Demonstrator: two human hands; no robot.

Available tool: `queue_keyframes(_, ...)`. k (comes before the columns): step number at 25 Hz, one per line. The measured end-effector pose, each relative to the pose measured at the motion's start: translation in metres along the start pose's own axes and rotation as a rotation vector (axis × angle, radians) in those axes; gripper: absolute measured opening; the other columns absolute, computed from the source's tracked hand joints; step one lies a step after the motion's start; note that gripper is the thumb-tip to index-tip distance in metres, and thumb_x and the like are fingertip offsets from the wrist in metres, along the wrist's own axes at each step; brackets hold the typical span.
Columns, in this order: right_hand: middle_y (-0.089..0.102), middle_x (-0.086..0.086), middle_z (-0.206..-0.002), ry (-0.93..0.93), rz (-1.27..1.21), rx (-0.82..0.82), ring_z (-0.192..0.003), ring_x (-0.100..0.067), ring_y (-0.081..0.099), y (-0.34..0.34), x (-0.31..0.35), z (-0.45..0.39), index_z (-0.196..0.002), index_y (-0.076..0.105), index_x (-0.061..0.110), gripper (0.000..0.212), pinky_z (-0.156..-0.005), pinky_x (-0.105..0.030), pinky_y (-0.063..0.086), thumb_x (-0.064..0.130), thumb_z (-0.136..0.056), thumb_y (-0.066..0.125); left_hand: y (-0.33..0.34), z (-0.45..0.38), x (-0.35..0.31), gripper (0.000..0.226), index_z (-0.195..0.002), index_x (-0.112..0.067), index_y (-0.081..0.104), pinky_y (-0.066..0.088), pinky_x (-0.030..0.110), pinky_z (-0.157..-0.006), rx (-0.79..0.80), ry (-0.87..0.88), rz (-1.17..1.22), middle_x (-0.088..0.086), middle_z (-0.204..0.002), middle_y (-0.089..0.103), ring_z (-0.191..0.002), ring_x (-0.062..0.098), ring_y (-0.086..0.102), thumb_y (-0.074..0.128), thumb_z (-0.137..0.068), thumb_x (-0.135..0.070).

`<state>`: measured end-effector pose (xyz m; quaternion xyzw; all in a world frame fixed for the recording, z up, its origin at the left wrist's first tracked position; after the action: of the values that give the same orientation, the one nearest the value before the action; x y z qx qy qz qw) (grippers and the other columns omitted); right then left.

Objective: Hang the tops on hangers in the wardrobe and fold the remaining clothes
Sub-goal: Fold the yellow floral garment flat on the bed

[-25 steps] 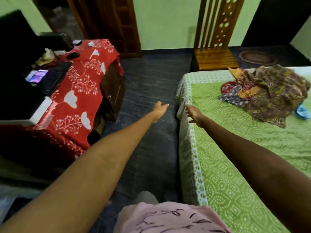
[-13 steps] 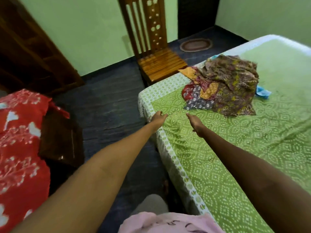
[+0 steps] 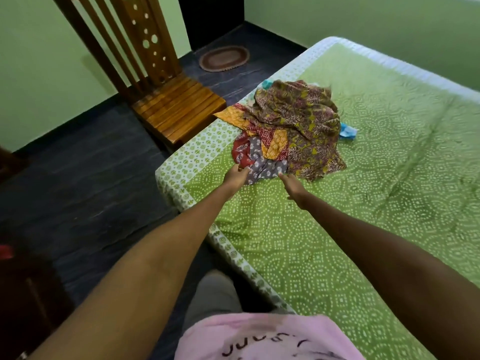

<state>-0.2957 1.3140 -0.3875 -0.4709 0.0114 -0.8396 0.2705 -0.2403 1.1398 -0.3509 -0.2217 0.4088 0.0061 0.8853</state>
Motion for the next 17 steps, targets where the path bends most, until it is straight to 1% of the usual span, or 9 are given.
queue_keyframes(2,0.05,-0.017,-0.105,0.05,-0.04,0.02,-0.101,-0.028,0.048,0.008,0.005,-0.022,-0.119,0.047,-0.005,0.046,-0.08,-0.036,0.041,0.036,-0.1,0.037,-0.007,-0.029,0.001,0.049,-0.143,-0.007,0.034,0.037,0.029,-0.095,0.015,-0.019,0.003,0.011,-0.142,0.044,-0.126,0.027,0.044,0.044,-0.099,-0.027)
queue_keyframes(4,0.045,-0.02,-0.132,0.117,-0.066,0.059,-0.108,-0.035,0.053,0.02,0.005,-0.047,-0.137,0.035,0.001,0.052,-0.082,-0.04,0.044,0.038,-0.1,0.036,-0.01,-0.062,-0.002,0.048,-0.142,-0.008,0.035,0.037,0.029,-0.094,0.07,-0.031,-0.027,0.01,-0.141,0.044,-0.125,0.027,0.045,0.045,-0.099,-0.026)
queue_keyframes(5,0.042,-0.019,-0.138,0.139,-0.081,0.064,-0.104,-0.035,0.056,0.024,0.006,-0.06,-0.139,0.032,0.004,0.052,-0.08,-0.04,0.044,0.038,-0.1,0.036,-0.011,-0.079,-0.006,0.05,-0.143,-0.008,0.034,0.037,0.032,-0.099,0.095,-0.03,-0.045,0.01,-0.144,0.042,-0.128,0.027,0.043,0.045,-0.098,-0.026)
queue_keyframes(8,0.049,-0.02,-0.132,0.225,-0.206,-0.03,-0.079,-0.027,0.058,0.026,0.011,-0.105,-0.135,0.037,0.005,0.047,-0.068,-0.032,0.043,0.037,-0.1,0.036,-0.01,-0.145,-0.024,0.053,-0.146,-0.007,0.028,0.033,0.035,-0.106,0.178,-0.055,-0.1,0.011,-0.148,0.035,-0.133,0.027,0.037,0.045,-0.099,-0.024)
queue_keyframes(9,0.051,-0.021,-0.129,0.258,-0.239,-0.061,-0.078,-0.027,0.057,0.029,0.011,-0.117,-0.133,0.039,0.005,0.045,-0.065,-0.031,0.043,0.035,-0.1,0.036,-0.008,-0.164,-0.027,0.052,-0.146,-0.007,0.028,0.038,0.032,-0.101,0.217,-0.071,-0.12,0.009,-0.142,0.043,-0.126,0.025,0.045,0.044,-0.099,-0.023)
queue_keyframes(10,0.052,-0.021,-0.127,0.292,-0.272,-0.097,-0.079,-0.028,0.057,0.031,0.011,-0.128,-0.132,0.041,0.004,0.044,-0.063,-0.03,0.043,0.034,-0.1,0.037,-0.004,-0.181,-0.033,0.05,-0.145,-0.006,0.028,0.044,0.024,-0.088,0.256,-0.076,-0.135,0.003,-0.124,0.053,-0.107,0.019,0.054,0.043,-0.1,-0.022)
queue_keyframes(12,0.054,-0.023,-0.125,0.336,-0.305,-0.16,-0.081,-0.029,0.058,0.034,0.013,-0.153,-0.129,0.044,0.003,0.041,-0.061,-0.028,0.043,0.031,-0.1,0.038,0.005,-0.214,-0.045,0.046,-0.143,-0.004,0.031,0.038,0.008,-0.053,0.305,-0.081,-0.193,-0.011,-0.082,0.044,-0.067,0.001,0.041,0.041,-0.101,-0.018)
queue_keyframes(14,0.053,-0.025,-0.124,0.359,-0.316,-0.19,-0.087,-0.034,0.061,0.035,0.013,-0.175,-0.127,0.045,0.002,0.037,-0.064,-0.031,0.045,0.028,-0.1,0.039,0.012,-0.246,-0.043,0.043,-0.141,-0.005,0.036,0.034,0.007,-0.041,0.302,-0.111,-0.19,-0.01,-0.074,0.041,-0.06,0.0,0.035,0.042,-0.1,-0.016)
queue_keyframes(17,0.055,-0.026,-0.113,0.347,-0.277,-0.222,-0.075,-0.026,0.059,0.024,0.014,-0.215,-0.118,0.048,-0.002,0.03,-0.061,-0.032,0.047,0.02,-0.1,0.042,0.035,-0.289,-0.043,0.038,-0.135,-0.009,0.047,0.033,0.014,-0.043,0.31,-0.139,-0.197,-0.001,-0.083,0.058,-0.058,0.005,0.041,0.045,-0.099,-0.019)
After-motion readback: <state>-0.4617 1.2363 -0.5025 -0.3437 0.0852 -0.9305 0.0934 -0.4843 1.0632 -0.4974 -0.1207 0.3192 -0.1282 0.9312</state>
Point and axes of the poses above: each hand's wrist, its own z-axis away from the middle knuckle, its own y-axis out of the palm, x = y × z, the point moved 9 cm from there along -z, towards the middle knuckle
